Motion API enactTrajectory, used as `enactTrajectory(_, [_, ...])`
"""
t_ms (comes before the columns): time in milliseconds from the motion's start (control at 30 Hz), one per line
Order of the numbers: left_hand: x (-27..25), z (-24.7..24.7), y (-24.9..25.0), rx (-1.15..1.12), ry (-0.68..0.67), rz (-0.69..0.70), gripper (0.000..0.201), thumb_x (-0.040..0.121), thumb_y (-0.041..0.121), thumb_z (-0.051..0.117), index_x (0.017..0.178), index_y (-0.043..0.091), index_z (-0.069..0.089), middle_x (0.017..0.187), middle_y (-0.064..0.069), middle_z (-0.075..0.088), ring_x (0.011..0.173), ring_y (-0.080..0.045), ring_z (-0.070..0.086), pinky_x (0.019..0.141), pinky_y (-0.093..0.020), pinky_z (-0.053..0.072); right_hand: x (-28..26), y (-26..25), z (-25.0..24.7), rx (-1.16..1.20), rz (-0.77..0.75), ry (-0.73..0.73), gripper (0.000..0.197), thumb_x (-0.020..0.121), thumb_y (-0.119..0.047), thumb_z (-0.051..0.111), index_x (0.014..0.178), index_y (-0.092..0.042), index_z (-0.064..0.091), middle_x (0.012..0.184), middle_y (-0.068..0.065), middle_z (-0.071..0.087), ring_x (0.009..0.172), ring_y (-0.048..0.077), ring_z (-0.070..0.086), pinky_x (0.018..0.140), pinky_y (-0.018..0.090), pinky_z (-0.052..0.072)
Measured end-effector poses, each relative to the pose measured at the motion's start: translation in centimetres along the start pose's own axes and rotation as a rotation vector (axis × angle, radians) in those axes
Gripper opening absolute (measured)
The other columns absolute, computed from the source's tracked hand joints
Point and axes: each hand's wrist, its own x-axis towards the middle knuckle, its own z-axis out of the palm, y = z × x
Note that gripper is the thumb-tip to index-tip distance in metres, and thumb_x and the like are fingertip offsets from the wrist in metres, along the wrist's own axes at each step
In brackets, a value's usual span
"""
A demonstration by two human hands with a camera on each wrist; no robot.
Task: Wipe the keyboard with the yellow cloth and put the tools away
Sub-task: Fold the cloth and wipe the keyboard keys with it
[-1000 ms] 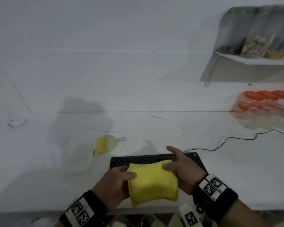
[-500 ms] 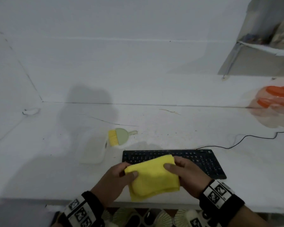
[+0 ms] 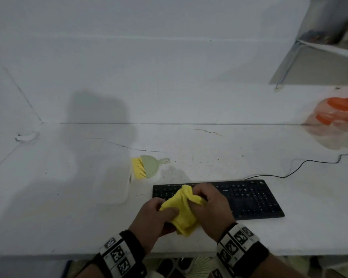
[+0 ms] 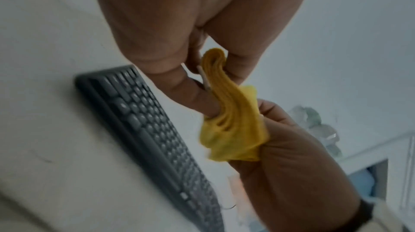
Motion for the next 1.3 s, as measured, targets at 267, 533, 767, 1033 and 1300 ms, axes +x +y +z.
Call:
enactTrajectory(267, [0.2,0.7,1.8,-0.360,-0.176,-0.027,0.028,0.086,0.010,0.060,0.106,-0.008,0.067,0.100,-0.025,0.067,0.085,-0.033,0.067,0.079,-0.043,0.056,-0.2,0.3,0.4,-0.113,-0.296,-0.199,0.046,0.079,-0.051,0.071,0.119,-0.031,0.060,0.126,-0.014,0.049,0.114,0.001,0.050,0.096,0.019,0.044])
enactTrajectory(533, [0.8,-5.1,-0.9,0.921,0.142,0.243,0.007,0.092,0.034,0.071,0.099,0.033,0.070,0.099,0.011,0.070,0.090,-0.005,0.064,0.086,-0.030,0.055,2.3,2.7,-0.6,-0.214,-0.122,-0.187,0.017,0.086,-0.041,0.070,0.091,-0.031,0.057,0.077,-0.007,0.065,0.069,0.007,0.060,0.064,0.038,0.054])
enactTrajectory(767, [5.0,-9.8,-3.0,1.354,0.085,0.190,0.104,0.072,0.077,0.069,0.156,0.031,0.028,0.149,0.003,0.041,0.138,-0.020,0.038,0.116,-0.039,0.036,4.0,2.0,2.6,-0.282,-0.104,-0.221,0.023,0.087,-0.028,0.065,0.109,-0.029,0.061,0.098,-0.007,0.072,0.087,0.012,0.067,0.081,0.037,0.057])
enactTrajectory(1033, [9.1,-9.9,-1.0,1.400,-0.199,0.310,0.154,0.055,0.082,0.079,0.162,0.026,-0.016,0.171,0.005,0.007,0.155,-0.020,0.010,0.127,-0.042,0.014,5.3,1.4,5.9,-0.403,0.006,-0.242,0.027,0.092,-0.032,0.059,0.118,-0.027,0.064,0.113,-0.007,0.071,0.103,0.014,0.064,0.091,0.028,0.050])
enactTrajectory(1300, [11.4,-10.1,1.5,1.553,-0.374,0.269,0.156,0.055,0.087,0.075,0.162,0.021,-0.018,0.172,-0.004,0.007,0.156,-0.028,0.010,0.127,-0.045,0.018,6.0,0.2,6.7,-0.518,0.095,-0.237,0.032,0.094,-0.036,0.057,0.124,-0.025,0.059,0.115,-0.002,0.071,0.105,0.019,0.065,0.089,0.028,0.049])
